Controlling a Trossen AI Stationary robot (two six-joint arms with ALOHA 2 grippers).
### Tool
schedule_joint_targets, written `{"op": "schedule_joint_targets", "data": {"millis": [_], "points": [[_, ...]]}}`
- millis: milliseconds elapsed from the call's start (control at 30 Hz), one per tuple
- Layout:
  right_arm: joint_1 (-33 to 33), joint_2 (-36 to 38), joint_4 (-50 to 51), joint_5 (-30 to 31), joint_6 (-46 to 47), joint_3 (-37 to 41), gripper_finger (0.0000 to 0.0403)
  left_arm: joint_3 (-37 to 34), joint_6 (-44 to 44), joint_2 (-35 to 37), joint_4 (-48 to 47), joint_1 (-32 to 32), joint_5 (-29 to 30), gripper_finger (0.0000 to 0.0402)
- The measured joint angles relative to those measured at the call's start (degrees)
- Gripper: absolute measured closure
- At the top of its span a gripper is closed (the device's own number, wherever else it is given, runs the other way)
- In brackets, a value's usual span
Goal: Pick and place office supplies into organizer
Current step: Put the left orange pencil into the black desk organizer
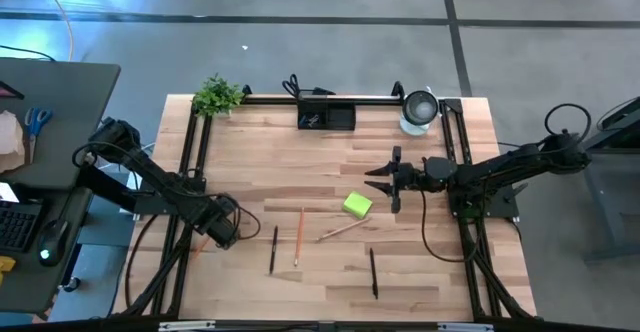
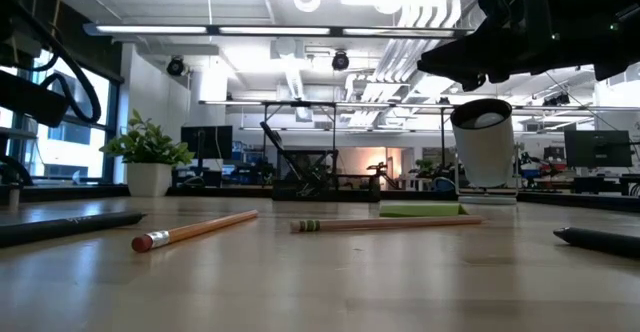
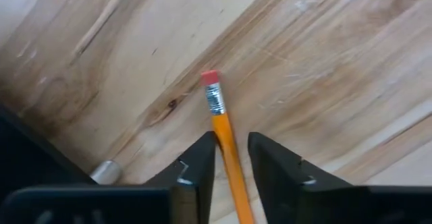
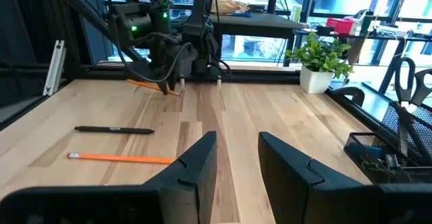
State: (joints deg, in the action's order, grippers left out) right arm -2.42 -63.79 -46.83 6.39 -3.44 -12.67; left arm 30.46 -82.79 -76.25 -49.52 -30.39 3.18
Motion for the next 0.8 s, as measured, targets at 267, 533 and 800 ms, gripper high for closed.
{"op": "schedule_joint_targets", "data": {"millis": [267,533,800], "points": [[0.0,-0.02,0.83,-0.17,0.09,0.0,0.0299,-0.02,1.76,-0.02,0.66,0.0,1.79,0.0388],[0.0,-0.01,0.74,-0.16,0.2,0.0,0.0299,4.17,6.0,-0.22,1.43,0.15,9.74,0.037],[0.0,-0.01,4.64,-2.67,3.23,0.0,0.0299,11.49,15.37,-0.24,-0.22,0.11,18.97,0.039]]}}
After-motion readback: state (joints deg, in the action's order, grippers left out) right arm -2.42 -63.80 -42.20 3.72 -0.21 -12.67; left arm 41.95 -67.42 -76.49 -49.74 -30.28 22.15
